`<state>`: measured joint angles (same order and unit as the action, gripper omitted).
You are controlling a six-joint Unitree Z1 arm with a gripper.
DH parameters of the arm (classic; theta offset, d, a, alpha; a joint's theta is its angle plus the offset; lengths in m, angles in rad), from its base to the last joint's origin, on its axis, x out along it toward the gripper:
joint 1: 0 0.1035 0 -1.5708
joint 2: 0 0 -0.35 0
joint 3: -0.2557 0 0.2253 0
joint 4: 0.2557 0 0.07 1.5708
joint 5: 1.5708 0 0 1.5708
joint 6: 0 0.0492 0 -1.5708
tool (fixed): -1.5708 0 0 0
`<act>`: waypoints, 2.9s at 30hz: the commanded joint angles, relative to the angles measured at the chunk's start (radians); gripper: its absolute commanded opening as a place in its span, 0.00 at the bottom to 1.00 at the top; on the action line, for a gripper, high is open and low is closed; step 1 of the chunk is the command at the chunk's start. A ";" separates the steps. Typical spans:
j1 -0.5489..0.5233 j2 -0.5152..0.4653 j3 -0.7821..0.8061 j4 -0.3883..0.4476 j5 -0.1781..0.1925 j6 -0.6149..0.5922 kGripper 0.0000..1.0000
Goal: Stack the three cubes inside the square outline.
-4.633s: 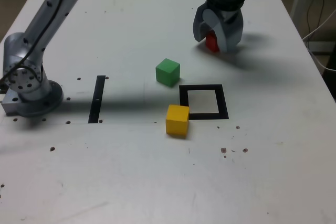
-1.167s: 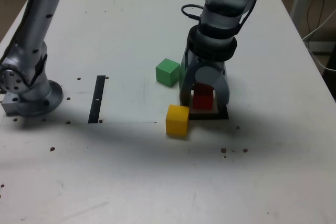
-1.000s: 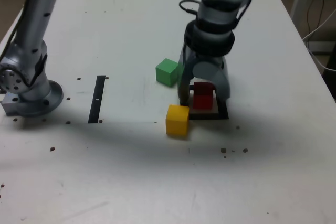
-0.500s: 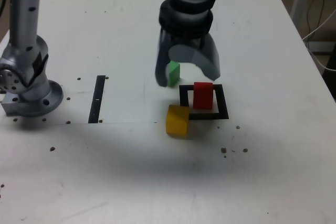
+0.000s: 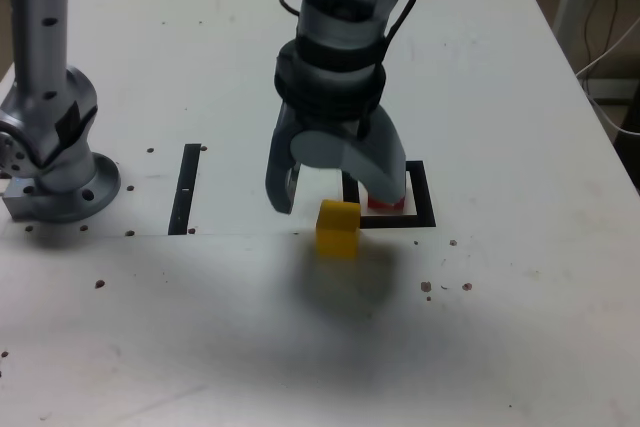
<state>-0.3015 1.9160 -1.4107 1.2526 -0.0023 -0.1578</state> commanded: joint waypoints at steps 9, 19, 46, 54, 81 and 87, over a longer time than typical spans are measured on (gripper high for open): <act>-0.008 0.049 0.035 -0.045 -0.012 -0.002 0.99; -0.016 0.097 0.057 -0.089 -0.025 -0.002 0.93; -0.018 0.127 0.048 -0.099 -0.045 0.008 0.28; -0.018 0.122 0.047 -0.099 -0.047 0.009 0.27; 0.109 0.050 -0.173 0.110 0.061 0.031 0.26; 0.141 0.122 -0.268 0.139 0.058 0.064 0.26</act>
<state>-0.1647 2.0210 -1.6609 1.3864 0.0567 -0.1004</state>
